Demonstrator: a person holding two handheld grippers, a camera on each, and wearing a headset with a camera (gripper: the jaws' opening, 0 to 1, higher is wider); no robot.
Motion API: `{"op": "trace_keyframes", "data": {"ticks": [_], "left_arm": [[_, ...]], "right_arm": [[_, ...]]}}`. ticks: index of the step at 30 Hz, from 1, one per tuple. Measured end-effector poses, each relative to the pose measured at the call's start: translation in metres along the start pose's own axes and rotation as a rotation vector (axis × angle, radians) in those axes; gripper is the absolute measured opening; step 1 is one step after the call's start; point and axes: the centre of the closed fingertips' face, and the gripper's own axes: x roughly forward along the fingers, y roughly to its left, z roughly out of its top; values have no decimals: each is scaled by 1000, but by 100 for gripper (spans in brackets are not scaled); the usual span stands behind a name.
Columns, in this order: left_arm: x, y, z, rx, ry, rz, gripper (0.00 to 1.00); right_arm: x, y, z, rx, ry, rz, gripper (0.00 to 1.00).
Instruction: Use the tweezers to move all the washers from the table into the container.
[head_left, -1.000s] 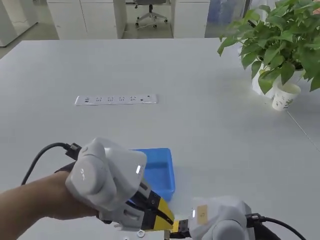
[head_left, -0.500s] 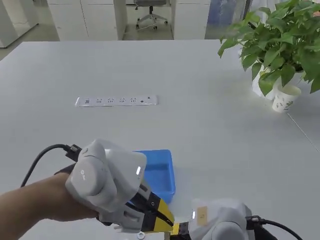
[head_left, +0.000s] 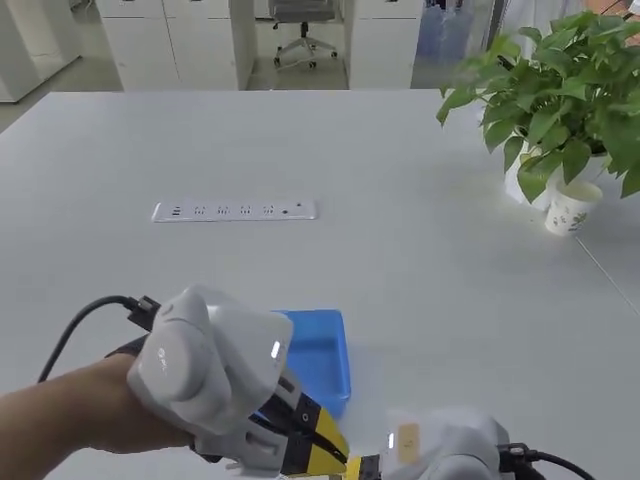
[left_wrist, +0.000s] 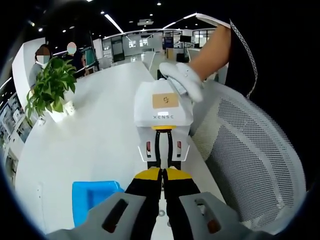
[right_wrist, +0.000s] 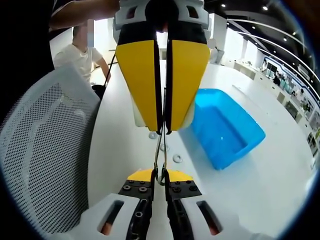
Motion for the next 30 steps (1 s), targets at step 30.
{"op": "trace_keyframes", "data": {"ticks": [30], "left_arm": [[-54, 34, 27, 35, -7, 38, 5]], "right_arm": [[-20, -40, 61, -72, -65, -27, 9]]}}
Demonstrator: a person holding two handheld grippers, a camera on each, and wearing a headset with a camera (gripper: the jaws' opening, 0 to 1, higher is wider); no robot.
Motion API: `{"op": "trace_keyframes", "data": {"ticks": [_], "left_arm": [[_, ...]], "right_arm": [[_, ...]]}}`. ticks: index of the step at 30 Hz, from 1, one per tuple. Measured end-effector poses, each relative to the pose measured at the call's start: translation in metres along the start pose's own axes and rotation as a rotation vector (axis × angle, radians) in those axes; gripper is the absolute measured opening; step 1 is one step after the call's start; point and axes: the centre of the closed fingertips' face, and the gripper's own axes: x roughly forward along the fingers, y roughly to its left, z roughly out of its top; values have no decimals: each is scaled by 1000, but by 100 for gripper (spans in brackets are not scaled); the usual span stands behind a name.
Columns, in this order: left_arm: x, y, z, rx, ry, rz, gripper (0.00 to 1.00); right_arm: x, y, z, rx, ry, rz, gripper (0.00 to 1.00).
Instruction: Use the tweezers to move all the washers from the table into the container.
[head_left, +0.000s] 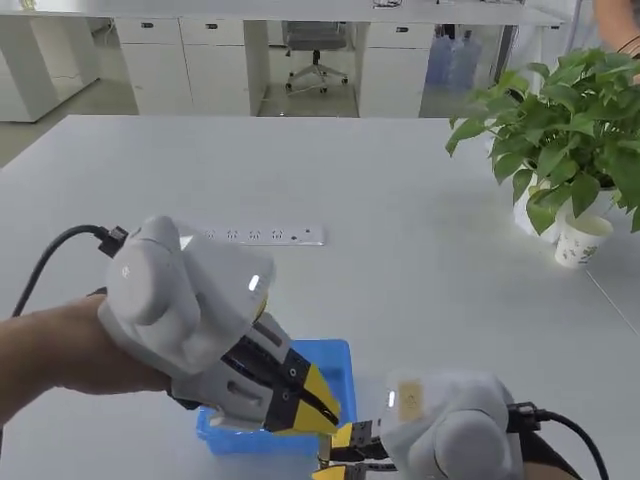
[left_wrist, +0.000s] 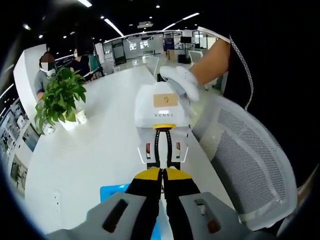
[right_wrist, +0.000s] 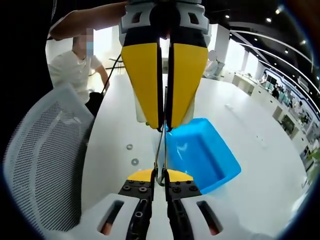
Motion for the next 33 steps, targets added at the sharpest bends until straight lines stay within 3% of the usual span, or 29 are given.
{"op": "trace_keyframes", "data": {"ticks": [17, 33], "left_arm": [[-19, 29, -1, 20, 21, 24, 4], [-19, 53, -20, -9, 42, 27, 4]], "right_arm": [[3, -32, 18, -19, -22, -12, 9], [21, -56, 14, -23, 11, 27, 9]]}}
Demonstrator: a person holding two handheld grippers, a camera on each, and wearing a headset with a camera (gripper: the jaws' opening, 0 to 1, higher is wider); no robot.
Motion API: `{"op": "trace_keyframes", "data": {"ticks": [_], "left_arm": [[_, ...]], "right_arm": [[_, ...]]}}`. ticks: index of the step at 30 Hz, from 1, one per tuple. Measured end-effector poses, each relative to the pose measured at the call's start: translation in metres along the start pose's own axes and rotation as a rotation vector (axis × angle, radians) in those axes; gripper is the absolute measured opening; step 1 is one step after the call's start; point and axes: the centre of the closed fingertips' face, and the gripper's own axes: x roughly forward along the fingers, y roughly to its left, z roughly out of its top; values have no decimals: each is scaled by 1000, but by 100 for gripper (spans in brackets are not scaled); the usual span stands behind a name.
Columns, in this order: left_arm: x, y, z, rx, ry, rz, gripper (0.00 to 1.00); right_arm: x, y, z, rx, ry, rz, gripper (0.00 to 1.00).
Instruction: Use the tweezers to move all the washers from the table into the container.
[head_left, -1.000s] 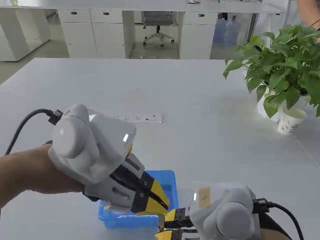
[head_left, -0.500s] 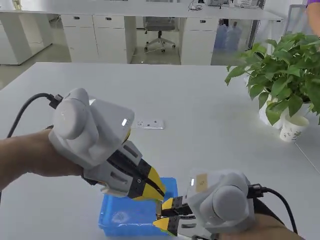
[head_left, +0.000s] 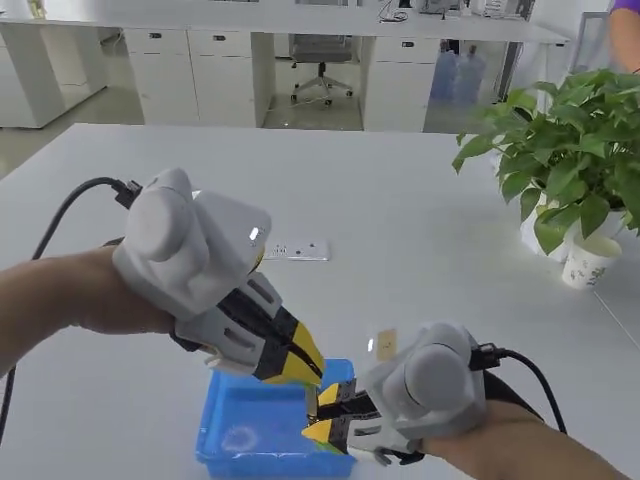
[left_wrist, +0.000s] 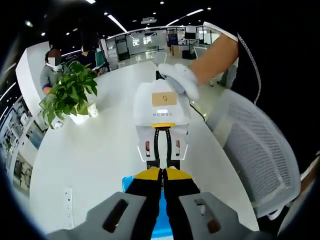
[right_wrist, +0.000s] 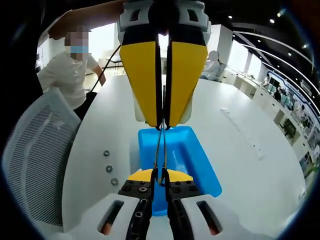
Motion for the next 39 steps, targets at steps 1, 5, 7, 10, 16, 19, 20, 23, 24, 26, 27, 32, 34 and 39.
{"op": "trace_keyframes", "data": {"ticks": [1, 5, 7, 10, 16, 19, 20, 23, 24, 26, 27, 32, 34, 39], "left_arm": [[0, 1, -1, -3, 0, 1, 4], [-2, 7, -4, -9, 1, 8, 4], [-2, 10, -7, -11, 4, 10, 4], [0, 13, -11, -15, 7, 11, 4], [8, 21, -20, -25, 13, 17, 4], [12, 23, -24, -32, 15, 13, 4], [13, 23, -25, -36, 15, 10, 4], [17, 25, -30, -45, 17, 5, 4], [18, 26, -32, -47, 19, 4, 4], [21, 27, -35, -52, 25, 2, 4], [22, 28, -36, -53, 27, 3, 4], [27, 28, -45, -73, 27, 3, 4], [28, 28, -48, -81, 25, 4, 4], [32, 28, -56, -96, 27, 2, 4]], "right_arm": [[1, -1, 0, -3, 2, 1, 9], [5, -8, 2, -10, 5, 9, 9], [7, -10, 1, -15, 9, 14, 9], [11, -13, -2, -25, 21, 24, 9], [18, -20, -12, -24, 40, 40, 10], [22, -21, -16, -23, 48, 48, 10], [23, -22, -18, -24, 50, 49, 10], [27, -23, -22, -24, 60, 57, 10], [28, -24, -24, -21, 62, 62, 10], [31, -24, -27, -18, 66, 70, 10], [32, -24, -28, -15, 67, 72, 10], [39, -25, -35, -18, 78, 90, 10], [41, -23, -38, -18, 85, 100, 10], [47, -21, -43, -28, 98, 120, 10]]}}
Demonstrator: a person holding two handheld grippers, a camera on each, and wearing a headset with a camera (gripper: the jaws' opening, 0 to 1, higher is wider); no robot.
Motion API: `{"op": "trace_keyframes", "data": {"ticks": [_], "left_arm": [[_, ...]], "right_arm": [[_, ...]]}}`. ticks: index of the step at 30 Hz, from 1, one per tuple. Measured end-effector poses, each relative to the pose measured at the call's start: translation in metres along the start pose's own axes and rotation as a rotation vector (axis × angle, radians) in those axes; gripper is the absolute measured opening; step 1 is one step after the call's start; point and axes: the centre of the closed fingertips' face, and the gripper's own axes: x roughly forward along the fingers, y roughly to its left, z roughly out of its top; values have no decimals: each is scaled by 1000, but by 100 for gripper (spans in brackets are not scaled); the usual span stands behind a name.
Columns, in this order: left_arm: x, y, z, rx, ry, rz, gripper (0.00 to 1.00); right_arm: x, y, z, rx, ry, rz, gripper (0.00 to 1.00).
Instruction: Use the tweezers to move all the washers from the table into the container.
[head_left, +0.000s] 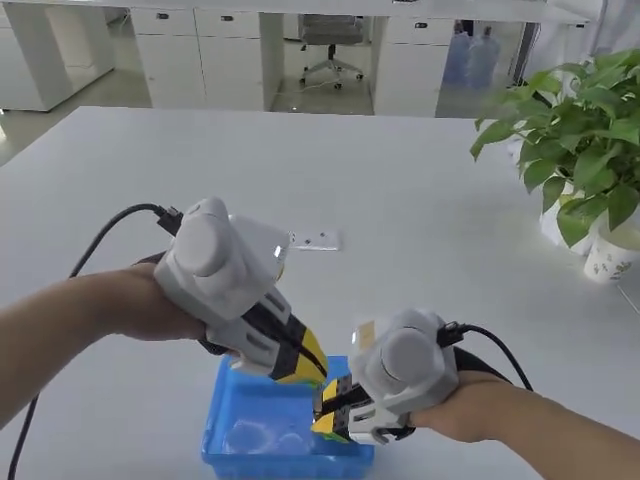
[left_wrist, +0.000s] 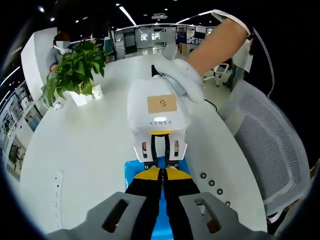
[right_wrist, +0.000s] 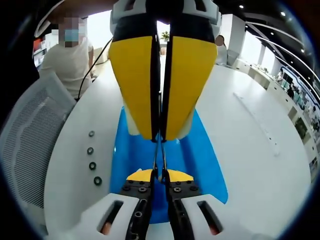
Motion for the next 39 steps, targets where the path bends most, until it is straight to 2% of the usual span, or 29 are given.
{"op": "trace_keyframes", "data": {"ticks": [10, 14, 23, 32, 39], "left_arm": [[5, 2, -6, -16, -6, -2, 4], [6, 5, -5, -18, -16, 0, 4], [5, 2, -2, -17, -12, -2, 5], [-3, 1, 11, 6, -7, 1, 4], [-14, -1, 24, 11, -20, 14, 4]], "right_arm": [[6, -1, -6, 3, 15, 17, 11], [5, -2, -6, 3, 12, 20, 11], [2, -2, -5, -5, 17, 16, 11], [-8, -1, 5, -23, 5, 0, 11], [-22, -1, 15, -37, -8, -18, 11]]}}
